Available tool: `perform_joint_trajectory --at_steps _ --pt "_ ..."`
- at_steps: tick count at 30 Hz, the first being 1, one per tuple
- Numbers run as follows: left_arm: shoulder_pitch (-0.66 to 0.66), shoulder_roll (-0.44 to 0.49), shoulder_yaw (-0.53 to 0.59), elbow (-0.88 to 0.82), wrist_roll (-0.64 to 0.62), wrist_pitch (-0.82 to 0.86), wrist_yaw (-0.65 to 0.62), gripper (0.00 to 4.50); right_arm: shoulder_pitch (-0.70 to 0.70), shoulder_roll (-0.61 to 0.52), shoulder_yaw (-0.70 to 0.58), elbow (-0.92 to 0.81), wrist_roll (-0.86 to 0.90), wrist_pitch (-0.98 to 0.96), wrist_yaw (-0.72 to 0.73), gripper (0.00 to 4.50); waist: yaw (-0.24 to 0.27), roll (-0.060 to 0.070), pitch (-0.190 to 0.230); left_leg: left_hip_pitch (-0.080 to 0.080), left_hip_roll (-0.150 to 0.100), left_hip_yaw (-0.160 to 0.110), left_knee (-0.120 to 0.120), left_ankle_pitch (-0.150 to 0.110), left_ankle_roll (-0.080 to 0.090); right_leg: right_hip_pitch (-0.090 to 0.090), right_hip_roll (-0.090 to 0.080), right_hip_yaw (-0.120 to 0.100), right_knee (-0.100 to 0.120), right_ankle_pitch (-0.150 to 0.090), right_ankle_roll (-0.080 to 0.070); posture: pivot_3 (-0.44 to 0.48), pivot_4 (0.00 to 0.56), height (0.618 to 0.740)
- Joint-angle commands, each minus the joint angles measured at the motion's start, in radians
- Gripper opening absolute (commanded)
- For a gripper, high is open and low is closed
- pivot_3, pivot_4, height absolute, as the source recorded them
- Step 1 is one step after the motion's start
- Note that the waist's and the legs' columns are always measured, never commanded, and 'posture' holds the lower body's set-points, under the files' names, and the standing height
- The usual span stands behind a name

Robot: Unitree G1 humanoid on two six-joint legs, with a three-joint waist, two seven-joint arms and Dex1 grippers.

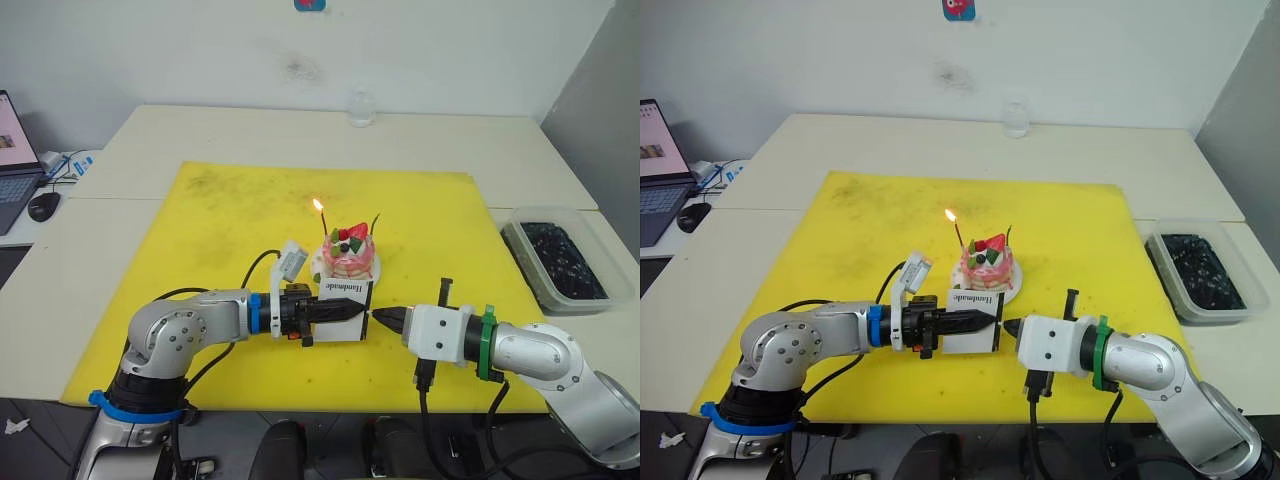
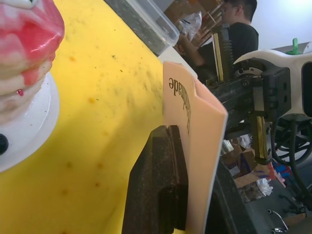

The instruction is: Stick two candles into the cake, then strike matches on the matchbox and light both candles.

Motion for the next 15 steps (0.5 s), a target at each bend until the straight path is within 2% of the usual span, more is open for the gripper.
perform_joint_trajectory --at_steps 1,2,3,5,7,10,12,15 --pt "-0.104 -0.054 0.023 -0.054 -0.059 -0.034 -0.015 0.00 0.005 -0.030 0.066 0.014 -0.007 -0.114 0.088 0.04 0.000 0.000 0.000 0.000 0.000 0.000 0.000 0.000 0.000 0.000 0.000 0.000 0.000 0.000 0.000 0.000 0.150 0.740" --pt "-0.126 -0.056 0.032 -0.050 -0.055 -0.041 -0.011 0.00 0.017 -0.048 0.067 0.024 -0.011 -0.140 0.109 0.04 0.002 -0.001 0.000 0.000 0.000 0.000 0.001 0.000 0.000 0.000 0.000 0.000 0.000 0.000 0.000 0.000 0.150 0.740" --pt "-0.202 -0.034 0.067 -0.025 -0.046 -0.059 -0.019 0.00 0.044 -0.094 0.037 0.030 0.007 -0.190 0.152 0.04 0.010 -0.002 0.001 0.000 -0.001 -0.001 0.001 0.000 0.000 0.000 0.001 -0.001 0.000 0.000 0.000 0.000 0.150 0.740" --pt "-0.341 0.047 0.136 0.031 -0.018 -0.094 -0.053 0.00 0.075 -0.164 -0.047 0.036 0.056 -0.257 0.219 0.04 0.020 -0.002 0.002 -0.003 -0.001 -0.001 0.002 0.000 0.000 0.000 0.002 -0.003 0.000 0.000 0.000 0.000 0.150 0.740" --pt "-0.391 0.106 0.162 0.050 -0.007 -0.102 -0.077 0.00 0.085 -0.188 -0.108 0.036 0.095 -0.273 0.240 0.04 0.012 -0.002 0.002 -0.003 -0.003 -0.001 0.003 0.000 0.000 -0.001 0.004 -0.002 0.000 0.001 0.001 0.000 0.150 0.740" --pt "-0.378 0.141 0.185 0.021 -0.046 -0.075 -0.075 0.00 0.087 -0.170 -0.165 0.014 0.145 -0.233 0.221 0.04 -0.002 0.001 0.000 0.003 -0.001 0.003 0.001 0.000 0.000 0.002 0.005 0.001 -0.001 0.000 0.001 0.000 0.150 0.740" --pt "-0.362 0.144 0.193 0.001 -0.065 -0.062 -0.064 0.00 0.087 -0.157 -0.181 0.002 0.161 -0.209 0.212 0.04 -0.001 0.000 0.001 0.002 0.001 0.000 0.000 0.000 0.000 0.002 0.004 0.001 0.000 -0.001 0.002 0.000 0.150 0.740" --pt "-0.271 0.151 0.192 -0.062 -0.085 -0.039 -0.042 0.00 0.083 -0.127 -0.207 -0.015 0.177 -0.151 0.177 0.04 -0.001 -0.001 0.002 -0.001 0.002 -0.002 0.000 0.000 -0.001 0.000 0.002 -0.001 0.001 -0.001 0.002 0.000 0.150 0.740"
